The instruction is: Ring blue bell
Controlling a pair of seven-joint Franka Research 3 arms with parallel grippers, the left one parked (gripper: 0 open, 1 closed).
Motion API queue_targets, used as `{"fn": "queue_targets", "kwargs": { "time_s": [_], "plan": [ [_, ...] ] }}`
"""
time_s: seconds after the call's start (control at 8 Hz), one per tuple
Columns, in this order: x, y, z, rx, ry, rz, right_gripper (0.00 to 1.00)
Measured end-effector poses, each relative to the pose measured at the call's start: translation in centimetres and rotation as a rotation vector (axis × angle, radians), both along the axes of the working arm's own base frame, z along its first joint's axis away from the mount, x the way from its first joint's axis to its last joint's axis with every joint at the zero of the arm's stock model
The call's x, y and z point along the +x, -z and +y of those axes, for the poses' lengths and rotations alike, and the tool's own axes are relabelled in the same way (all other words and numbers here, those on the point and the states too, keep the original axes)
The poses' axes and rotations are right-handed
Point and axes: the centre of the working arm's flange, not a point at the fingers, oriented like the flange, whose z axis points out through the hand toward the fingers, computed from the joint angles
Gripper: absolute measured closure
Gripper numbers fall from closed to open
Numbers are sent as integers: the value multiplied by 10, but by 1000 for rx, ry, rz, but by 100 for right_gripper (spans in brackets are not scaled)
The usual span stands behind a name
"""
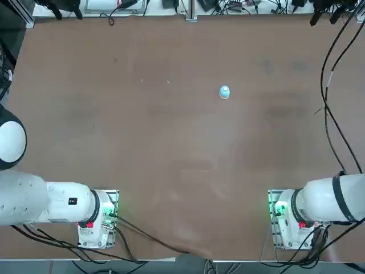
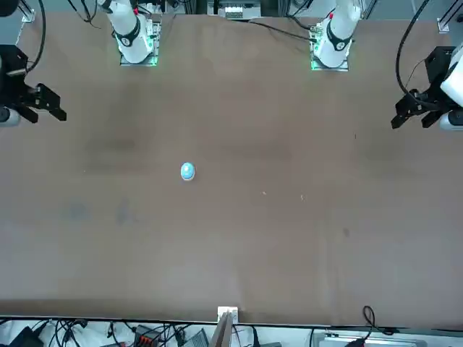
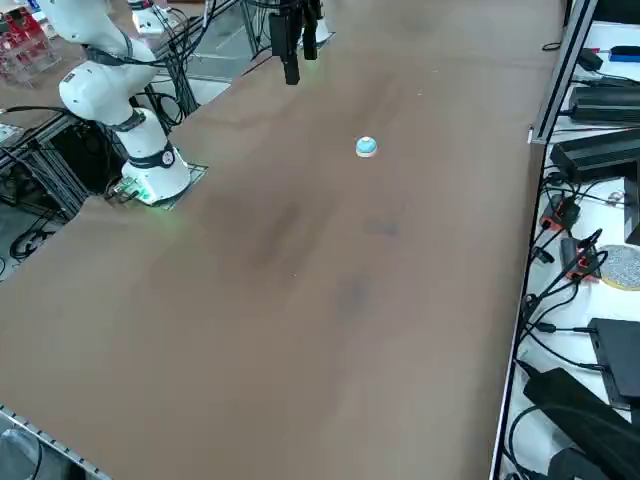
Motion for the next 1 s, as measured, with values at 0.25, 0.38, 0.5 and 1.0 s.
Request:
{"fn": "queue_targets", "kwargs": {
  "time_s": [0.25,0.38,0.5,1.0],
  "plan": [
    [4,5,1,1,0,8,15],
    [5,3,0,1,1,7,35],
    [6,2,-1,1,3,11,56],
    [6,2,-3,2,6,23,99]
  ]
}}
